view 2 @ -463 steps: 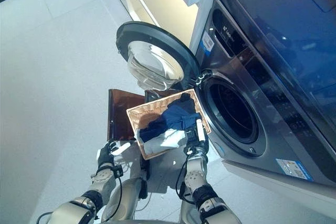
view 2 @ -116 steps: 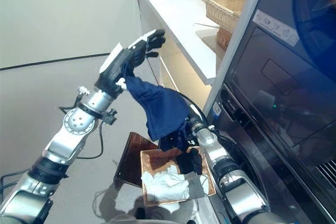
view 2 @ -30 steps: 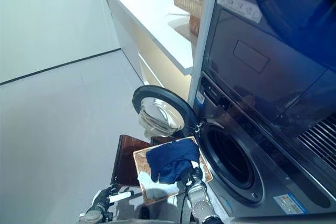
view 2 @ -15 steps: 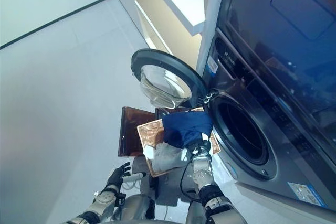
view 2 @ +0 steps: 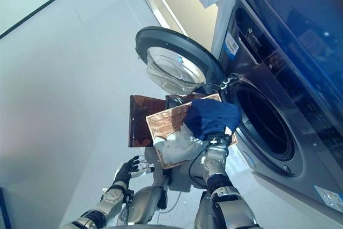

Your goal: Pick up the clothes and place them into the washing machine

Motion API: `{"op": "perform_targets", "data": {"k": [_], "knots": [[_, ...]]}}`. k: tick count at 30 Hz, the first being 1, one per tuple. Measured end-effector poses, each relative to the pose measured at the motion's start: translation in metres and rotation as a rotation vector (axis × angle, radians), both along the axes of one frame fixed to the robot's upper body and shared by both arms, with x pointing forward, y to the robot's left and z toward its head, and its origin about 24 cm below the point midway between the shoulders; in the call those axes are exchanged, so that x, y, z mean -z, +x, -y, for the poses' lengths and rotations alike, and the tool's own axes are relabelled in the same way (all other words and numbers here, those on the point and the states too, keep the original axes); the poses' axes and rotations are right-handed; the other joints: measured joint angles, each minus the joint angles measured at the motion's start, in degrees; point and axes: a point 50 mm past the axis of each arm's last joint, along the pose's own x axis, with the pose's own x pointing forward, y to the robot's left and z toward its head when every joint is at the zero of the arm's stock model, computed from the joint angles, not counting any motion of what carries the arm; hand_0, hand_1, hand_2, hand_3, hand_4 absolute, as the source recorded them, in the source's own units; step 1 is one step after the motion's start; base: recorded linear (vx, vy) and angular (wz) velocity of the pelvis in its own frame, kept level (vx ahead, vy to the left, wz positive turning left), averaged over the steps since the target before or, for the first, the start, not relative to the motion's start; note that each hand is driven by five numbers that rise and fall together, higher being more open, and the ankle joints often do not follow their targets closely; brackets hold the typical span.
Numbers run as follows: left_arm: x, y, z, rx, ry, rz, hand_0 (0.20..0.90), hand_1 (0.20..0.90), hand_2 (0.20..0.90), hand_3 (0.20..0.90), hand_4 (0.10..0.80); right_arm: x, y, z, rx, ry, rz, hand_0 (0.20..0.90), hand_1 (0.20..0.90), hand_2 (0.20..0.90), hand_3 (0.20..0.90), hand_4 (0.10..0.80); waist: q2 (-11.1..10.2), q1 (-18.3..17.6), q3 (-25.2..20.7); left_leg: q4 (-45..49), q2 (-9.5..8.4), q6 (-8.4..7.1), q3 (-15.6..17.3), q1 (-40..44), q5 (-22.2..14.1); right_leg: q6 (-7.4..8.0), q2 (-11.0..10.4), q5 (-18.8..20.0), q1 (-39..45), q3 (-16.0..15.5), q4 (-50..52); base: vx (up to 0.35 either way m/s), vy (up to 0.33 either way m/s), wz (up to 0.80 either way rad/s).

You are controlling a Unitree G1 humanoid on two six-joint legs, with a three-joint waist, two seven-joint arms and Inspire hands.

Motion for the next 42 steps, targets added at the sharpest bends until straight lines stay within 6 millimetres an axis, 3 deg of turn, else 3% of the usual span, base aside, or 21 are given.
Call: {"op": "perform_targets", "data": {"k": [11,20,28,37,42], "knots": [[-0.001,0.001,0.001,-0.005,-0.007,0.013,0.900,0.900,0.900,0.900,0.800,0.019,-0.018,0.029,0.159,0.059,-0.093,0.200,0.200,0.200,0.200,0.300,0.1,-0.1,0.0,0.0,-0.35,0.07,1.1,0.4,0.0,0.00,-0.3,0.0,-0.2,0.8,-0.1,-0.012,0.011,-0.05],[0.000,-0.002,0.000,-0.033,-0.027,0.007,0.900,0.900,0.900,0.900,0.800,0.008,-0.018,0.069,0.333,0.076,-0.077,0.200,0.200,0.200,0.200,0.300,0.6,-0.3,-0.2,0.0,-1.04,0.46,2.9,0.0,0.2,0.73,-1.1,0.9,-2.0,3.1,0.0,-0.018,0.023,-0.12],[0.001,-0.008,0.007,-0.028,-0.057,0.019,0.900,0.900,0.900,0.900,0.800,-0.057,0.011,0.120,0.482,0.021,0.116,0.200,0.200,0.200,0.200,0.300,6.1,-0.1,-1.0,0.0,-1.81,1.50,3.1,-2.8,0.8,1.37,-1.8,2.0,-4.6,3.6,-0.4,-0.002,0.003,-0.01],[-0.002,-0.009,0.018,0.028,-0.092,0.053,0.900,0.900,0.900,0.900,0.800,-0.119,0.040,0.133,0.545,0.019,0.265,0.200,0.200,0.200,0.200,0.300,7.7,1.7,-1.0,0.0,-2.08,1.77,3.2,-6.5,1.1,1.62,-2.0,2.4,-9.0,4.5,-0.2,-0.006,-0.023,-0.02],[-0.006,-0.006,0.027,0.069,-0.109,0.081,0.900,0.900,0.900,0.900,0.800,-0.179,0.054,0.148,0.578,0.004,0.413,0.200,0.200,0.200,0.200,0.300,11.1,4.5,-0.8,0.0,-2.29,1.81,2.9,-9.6,1.5,1.70,-2.2,2.9,-12.1,4.7,-0.2,0.015,-0.006,0.00]]}}
